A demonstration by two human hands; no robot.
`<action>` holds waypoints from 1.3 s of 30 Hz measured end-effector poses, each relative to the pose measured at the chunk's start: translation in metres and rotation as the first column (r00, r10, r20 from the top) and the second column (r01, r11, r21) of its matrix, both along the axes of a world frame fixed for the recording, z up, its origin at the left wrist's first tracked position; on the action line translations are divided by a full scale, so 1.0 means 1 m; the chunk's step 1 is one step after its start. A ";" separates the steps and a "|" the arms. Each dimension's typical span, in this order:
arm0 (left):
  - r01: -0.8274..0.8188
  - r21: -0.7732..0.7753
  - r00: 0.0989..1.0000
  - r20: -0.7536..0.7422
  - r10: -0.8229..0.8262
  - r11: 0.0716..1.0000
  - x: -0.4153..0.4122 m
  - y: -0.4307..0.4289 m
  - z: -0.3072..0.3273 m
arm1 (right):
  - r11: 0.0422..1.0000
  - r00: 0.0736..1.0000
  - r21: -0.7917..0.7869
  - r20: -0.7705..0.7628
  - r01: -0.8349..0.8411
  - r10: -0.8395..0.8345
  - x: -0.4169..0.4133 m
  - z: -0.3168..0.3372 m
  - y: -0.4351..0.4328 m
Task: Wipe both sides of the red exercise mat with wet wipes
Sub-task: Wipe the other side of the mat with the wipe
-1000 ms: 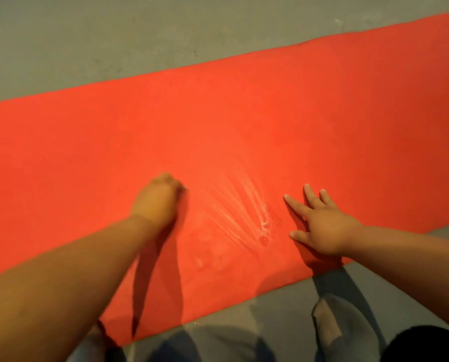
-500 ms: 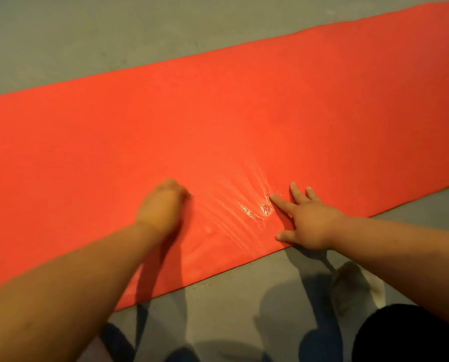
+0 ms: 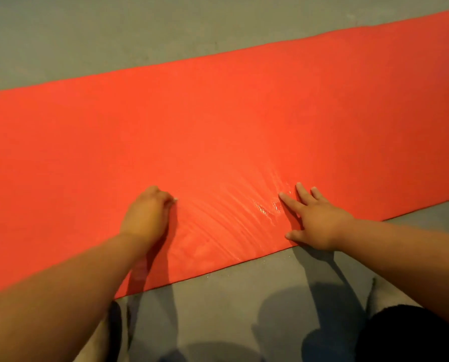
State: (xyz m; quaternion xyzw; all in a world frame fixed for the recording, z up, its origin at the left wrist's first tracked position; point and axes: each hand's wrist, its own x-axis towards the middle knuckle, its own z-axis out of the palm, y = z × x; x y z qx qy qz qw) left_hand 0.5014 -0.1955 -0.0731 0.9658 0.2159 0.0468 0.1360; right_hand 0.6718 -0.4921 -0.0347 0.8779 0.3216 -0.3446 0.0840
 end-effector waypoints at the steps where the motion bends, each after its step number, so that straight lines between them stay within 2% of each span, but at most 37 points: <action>1: -0.200 -0.023 0.980 0.019 0.201 0.980 0.000 0.018 -0.003 | 1.000 1.000 0.012 0.001 -0.002 0.002 -0.001 -0.002 -0.001; 2: -0.339 -0.054 0.940 0.027 0.341 0.939 0.001 0.020 -0.004 | 1.000 1.000 0.019 0.008 -0.007 0.007 0.000 -0.002 -0.002; 3: -0.381 -0.093 0.923 0.020 0.384 0.920 0.001 0.004 -0.005 | 1.000 1.000 0.019 0.021 -0.019 0.019 0.003 -0.002 -0.004; 4: -0.345 -0.129 0.937 0.018 0.350 0.930 0.000 -0.024 -0.007 | 1.000 0.999 0.009 0.041 -0.030 0.030 0.007 -0.001 -0.006; 5: -0.238 -0.175 0.969 0.027 0.246 0.956 -0.004 -0.058 -0.008 | 1.000 0.998 -0.006 0.060 -0.027 0.027 0.011 0.001 -0.008; 7: 0.144 -0.253 0.988 0.083 -0.127 0.957 -0.019 -0.116 -0.004 | 0.999 0.997 -0.029 0.079 0.020 -0.017 0.021 0.003 -0.011; 9: 0.471 -0.208 0.882 0.091 -0.463 0.857 -0.023 -0.122 -0.004 | 0.997 0.995 -0.039 0.079 0.062 -0.059 0.027 0.001 -0.014; 10: 0.545 -0.136 0.839 0.086 -0.538 0.827 -0.017 -0.109 -0.009 | 0.996 0.995 -0.044 0.071 0.074 -0.070 0.028 0.000 -0.016; 11: 0.540 -0.078 0.841 0.065 -0.536 0.838 -0.008 -0.092 -0.010 | 0.996 0.995 -0.044 0.061 0.083 -0.081 0.029 -0.001 -0.018; 12: 0.445 -0.051 0.895 0.064 -0.442 0.894 0.004 -0.074 -0.010 | 0.995 0.995 -0.039 0.051 0.093 -0.091 0.029 -0.002 -0.019; 14: 0.098 -0.070 0.994 0.053 -0.094 0.993 0.032 -0.041 -0.009 | 0.995 0.995 -0.037 0.035 0.089 -0.088 0.030 -0.002 -0.020; 16: -0.150 -0.145 0.987 0.039 0.157 0.978 0.049 -0.042 -0.010 | 0.997 0.998 -0.041 0.038 0.059 -0.058 0.034 -0.001 -0.022; 17: -0.181 -0.172 0.983 0.011 0.185 0.968 0.052 -0.059 -0.008 | 0.998 0.998 -0.042 0.036 0.043 -0.041 0.038 0.000 -0.024; 18: -0.115 -0.177 0.993 0.005 0.117 0.977 0.050 -0.081 -0.008 | 0.999 0.999 -0.043 0.030 0.027 -0.025 0.041 0.001 -0.026; 19: 0.041 -0.192 0.999 0.017 -0.038 0.980 0.044 -0.106 -0.008 | 0.999 1.000 -0.041 0.024 0.012 -0.011 0.044 0.001 -0.029; 20: 0.256 -0.209 0.966 0.031 -0.255 0.944 0.035 -0.128 -0.007 | 0.999 1.000 -0.035 0.022 -0.003 0.003 0.046 0.001 -0.034; 21: 0.473 -0.226 0.878 0.038 -0.477 0.852 0.028 -0.142 -0.005 | 1.000 0.999 -0.023 0.029 -0.016 0.017 0.049 0.000 -0.038; 22: 0.655 -0.213 0.746 0.028 -0.665 0.725 0.026 -0.146 -0.006 | 0.999 0.998 -0.007 0.047 -0.033 0.033 0.052 0.000 -0.042; 23: 0.774 -0.191 0.614 -0.007 -0.790 0.603 0.031 -0.141 -0.007 | 0.999 0.996 0.014 0.074 -0.051 0.050 0.054 -0.001 -0.045; 24: 0.833 -0.158 0.532 -0.035 -0.846 0.530 0.042 -0.132 -0.007 | 0.997 0.993 0.035 0.106 -0.065 0.061 0.058 -0.002 -0.049; 25: 0.851 -0.129 0.507 -0.051 -0.861 0.509 0.056 -0.121 -0.005 | 0.996 0.989 0.050 0.131 -0.072 0.065 0.063 -0.004 -0.052; 26: 0.834 -0.078 0.544 -0.047 -0.838 0.546 0.072 -0.110 -0.005 | 0.996 0.988 0.059 0.141 -0.069 0.060 0.067 -0.004 -0.056; 27: 0.770 -0.037 0.635 -0.037 -0.771 0.636 0.089 -0.099 -0.002 | 0.997 0.989 0.059 0.139 -0.054 0.046 0.071 -0.005 -0.060; 29: 0.501 -0.022 0.866 0.004 -0.501 0.865 0.128 -0.084 0.001 | 0.999 0.992 0.048 0.122 -0.024 0.018 0.076 -0.007 -0.068; 30: 0.334 -0.051 0.942 0.011 -0.334 0.941 0.142 -0.082 -0.001 | 0.999 0.993 0.048 0.116 -0.018 0.012 0.080 -0.009 -0.071; 31: 0.197 -0.085 0.980 -0.004 -0.198 0.977 0.149 -0.088 -0.004 | 0.998 0.994 0.055 0.113 -0.019 0.012 0.085 -0.010 -0.073; 32: 0.172 -0.102 0.984 -0.018 -0.175 0.980 0.150 -0.102 -0.006 | 0.997 0.994 0.066 0.109 -0.028 0.020 0.091 -0.011 -0.074; 33: 0.280 -0.111 0.958 -0.026 -0.285 0.953 0.143 -0.119 -0.008 | 0.996 0.994 0.078 0.105 -0.046 0.038 0.097 -0.011 -0.076; 34: 0.481 -0.113 0.874 -0.019 -0.486 0.869 0.130 -0.139 -0.009 | 0.994 0.993 0.084 0.101 -0.071 0.063 0.104 -0.011 -0.077; 35: 0.677 -0.123 0.731 0.000 -0.682 0.726 0.114 -0.157 -0.005 | 0.991 0.991 0.085 0.098 -0.099 0.091 0.110 -0.011 -0.079; 36: 0.797 -0.151 0.593 0.009 -0.805 0.585 0.102 -0.166 -0.002 | 0.989 0.988 0.077 0.099 -0.127 0.119 0.116 -0.010 -0.081; 37: 0.853 -0.163 0.503 -0.006 -0.865 0.497 0.100 -0.164 0.000 | 0.986 0.984 0.063 0.099 -0.154 0.147 0.122 -0.010 -0.083; 38: 0.871 -0.131 0.477 0.000 -0.879 0.473 0.107 -0.155 -0.001 | 0.984 0.981 0.049 0.098 -0.171 0.165 0.126 -0.011 -0.085; 39: 0.853 -0.064 0.519 0.002 -0.855 0.518 0.122 -0.142 -0.005 | 0.984 0.980 0.041 0.101 -0.174 0.169 0.129 -0.012 -0.087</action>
